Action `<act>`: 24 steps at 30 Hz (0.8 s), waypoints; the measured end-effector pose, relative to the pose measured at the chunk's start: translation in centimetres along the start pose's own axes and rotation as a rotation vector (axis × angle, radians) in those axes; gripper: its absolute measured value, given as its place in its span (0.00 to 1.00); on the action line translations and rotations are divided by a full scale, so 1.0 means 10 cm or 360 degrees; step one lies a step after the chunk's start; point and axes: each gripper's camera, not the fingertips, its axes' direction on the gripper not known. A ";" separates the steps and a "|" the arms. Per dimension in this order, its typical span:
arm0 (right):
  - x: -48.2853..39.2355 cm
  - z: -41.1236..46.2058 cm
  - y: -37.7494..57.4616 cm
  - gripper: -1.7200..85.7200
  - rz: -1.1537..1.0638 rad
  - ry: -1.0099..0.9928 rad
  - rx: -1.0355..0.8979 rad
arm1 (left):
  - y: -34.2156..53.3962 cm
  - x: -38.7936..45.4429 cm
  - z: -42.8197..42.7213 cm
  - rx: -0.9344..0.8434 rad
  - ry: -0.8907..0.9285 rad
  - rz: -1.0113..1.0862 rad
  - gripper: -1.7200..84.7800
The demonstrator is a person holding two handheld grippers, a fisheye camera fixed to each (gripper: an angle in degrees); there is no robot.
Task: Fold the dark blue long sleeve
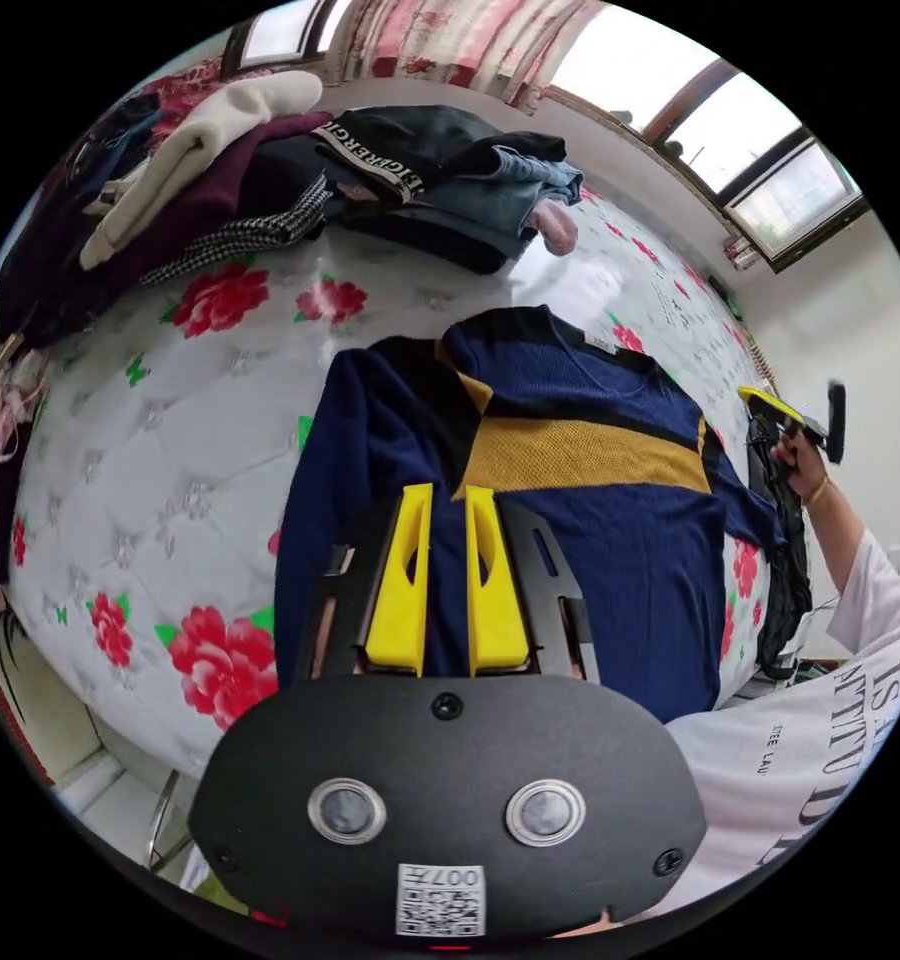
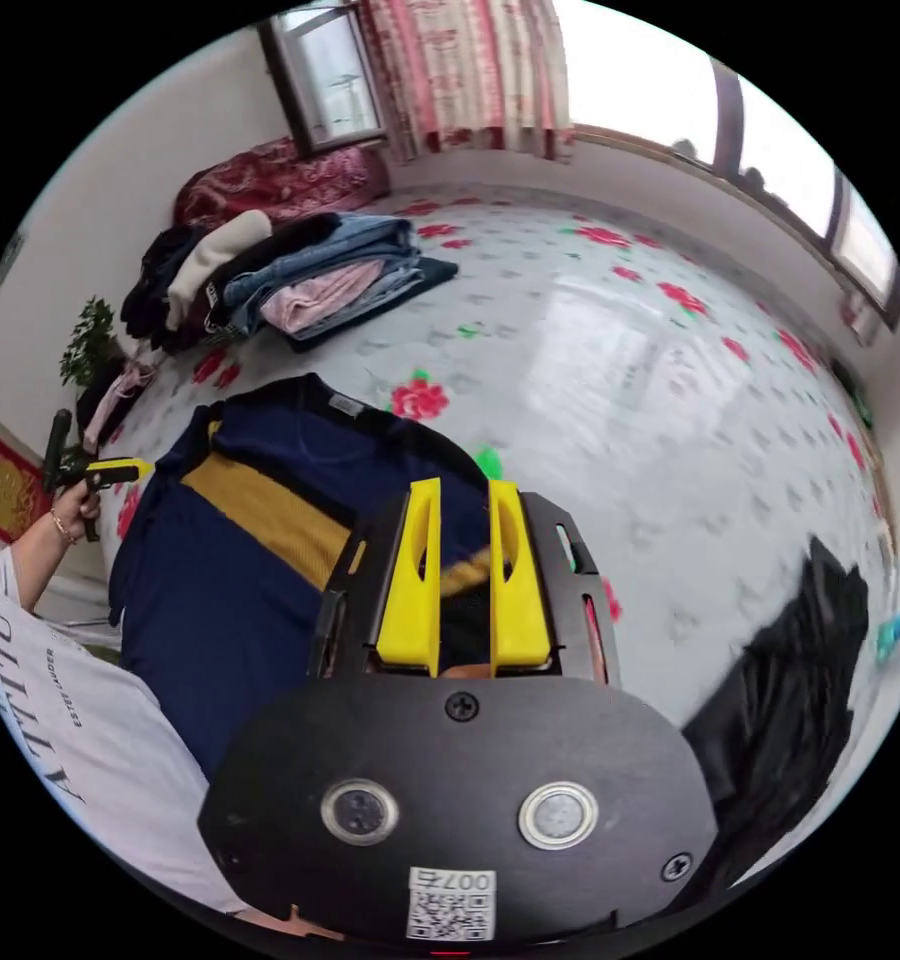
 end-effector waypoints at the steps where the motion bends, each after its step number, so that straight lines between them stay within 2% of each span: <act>1: -0.01 0.11 -0.11 0.09 -0.0028 -0.0010 -0.0024 | -0.03 -0.03 0.03 0.0004 0.0000 -0.0007 0.08; 5: 0.05 0.77 -0.56 0.10 -0.0087 -0.0071 -0.0188 | 0.19 -0.27 0.09 0.0026 0.0139 -0.0246 0.07; 9: 0.09 1.16 -0.56 0.08 -0.0117 -0.0084 -0.0362 | 0.54 -0.41 0.04 0.0030 0.0125 -0.0412 0.07; 13: 0.09 1.04 -0.45 0.04 -0.0162 -0.0225 -0.0351 | 0.84 -0.52 0.00 -0.0015 0.0083 -0.0568 0.04; 17: -0.13 0.76 -0.21 0.03 -0.0426 -0.0227 -0.0237 | 0.94 -0.57 0.00 -0.0015 0.0090 -0.0664 0.03; 21: -0.38 0.73 -0.04 0.03 -0.0694 -0.0399 -0.0399 | 0.88 -0.53 0.03 -0.0018 0.0094 -0.0651 0.02; 24: -0.49 0.71 0.08 0.05 -0.0826 -0.0333 -0.0415 | 0.85 -0.51 0.04 -0.0023 0.0095 -0.0653 0.01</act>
